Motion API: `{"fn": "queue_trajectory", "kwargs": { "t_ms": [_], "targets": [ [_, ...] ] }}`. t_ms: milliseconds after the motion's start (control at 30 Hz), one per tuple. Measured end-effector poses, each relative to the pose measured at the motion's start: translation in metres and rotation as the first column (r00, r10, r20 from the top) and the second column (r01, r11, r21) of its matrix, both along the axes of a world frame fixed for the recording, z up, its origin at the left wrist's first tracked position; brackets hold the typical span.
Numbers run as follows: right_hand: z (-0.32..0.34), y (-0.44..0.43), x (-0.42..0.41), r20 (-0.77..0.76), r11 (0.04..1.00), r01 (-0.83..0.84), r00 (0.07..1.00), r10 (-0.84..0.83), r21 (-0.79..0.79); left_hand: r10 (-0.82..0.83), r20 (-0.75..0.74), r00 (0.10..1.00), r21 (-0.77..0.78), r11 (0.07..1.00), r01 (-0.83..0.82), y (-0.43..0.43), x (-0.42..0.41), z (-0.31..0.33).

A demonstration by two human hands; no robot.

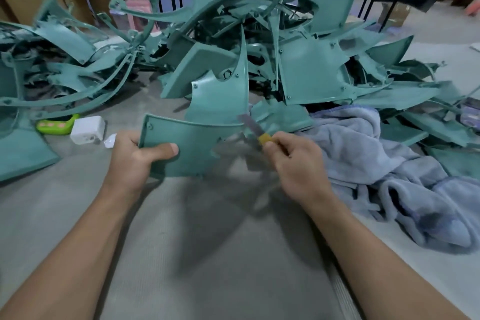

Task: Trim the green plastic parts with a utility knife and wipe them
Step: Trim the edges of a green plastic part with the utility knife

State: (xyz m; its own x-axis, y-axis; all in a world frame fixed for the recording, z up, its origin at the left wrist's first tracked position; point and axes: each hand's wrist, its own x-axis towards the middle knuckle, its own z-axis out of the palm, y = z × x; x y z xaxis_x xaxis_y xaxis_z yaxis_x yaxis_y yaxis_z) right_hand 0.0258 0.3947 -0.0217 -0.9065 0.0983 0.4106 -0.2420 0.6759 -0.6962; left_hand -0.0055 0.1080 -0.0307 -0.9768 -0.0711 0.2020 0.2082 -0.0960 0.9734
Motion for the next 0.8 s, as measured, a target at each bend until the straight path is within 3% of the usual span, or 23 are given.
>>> {"fn": "queue_trajectory", "kwargs": {
  "t_ms": [100,200,300,333,400,467,533,600,667,733,800],
  "targets": [
    [0.001,0.017,-0.01,0.122,0.962,0.254,0.963,-0.242,-0.1,-0.007,0.009,1.0,0.011,1.0,0.007,0.001,0.0,0.001],
    [0.004,0.015,0.003,0.025,0.969,0.054,0.998,-0.049,-0.242,-0.004,0.024,1.0,0.014,1.0,0.004,0.001,0.0,0.001],
    [0.004,-0.002,0.02,-0.012,0.981,-0.164,0.986,0.164,-0.105,-0.003,0.007,1.0,-0.022,1.0,0.004,0.003,0.002,0.004],
    [0.002,-0.004,0.019,0.013,0.989,-0.14,0.99,0.14,-0.052,-0.009,-0.005,1.0,-0.028,1.0,0.009,0.004,0.003,0.005],
    [0.002,0.001,0.006,0.047,0.997,0.073,0.996,-0.074,0.016,-0.022,-0.017,1.0,-0.024,0.999,0.022,0.007,0.005,0.009],
    [0.004,0.012,-0.002,0.119,0.961,0.275,0.956,-0.269,-0.034,-0.035,-0.019,0.999,-0.016,0.999,0.035,0.009,0.006,0.011],
    [0.002,0.019,-0.001,0.12,0.938,0.316,0.946,-0.3,-0.144,-0.056,-0.005,0.998,0.017,0.998,0.056,0.01,0.008,0.013],
    [0.004,0.019,0.007,0.039,0.93,0.231,0.973,-0.229,-0.287,-0.078,0.033,0.996,0.092,0.993,0.074,0.008,0.009,0.013],
    [0.006,0.013,0.016,-0.068,0.938,0.101,0.989,-0.13,-0.333,-0.089,0.076,0.993,0.129,0.988,0.079,0.006,0.008,0.011],
    [0.008,0.006,0.022,-0.114,0.953,-0.021,0.993,-0.014,-0.303,-0.095,0.101,0.99,0.117,0.99,0.083,0.005,0.007,0.008],
    [0.007,0.001,0.023,-0.103,0.982,-0.059,0.994,0.041,-0.178,-0.111,0.11,0.988,0.12,0.988,0.097,0.006,0.007,0.006]
  ]
}}
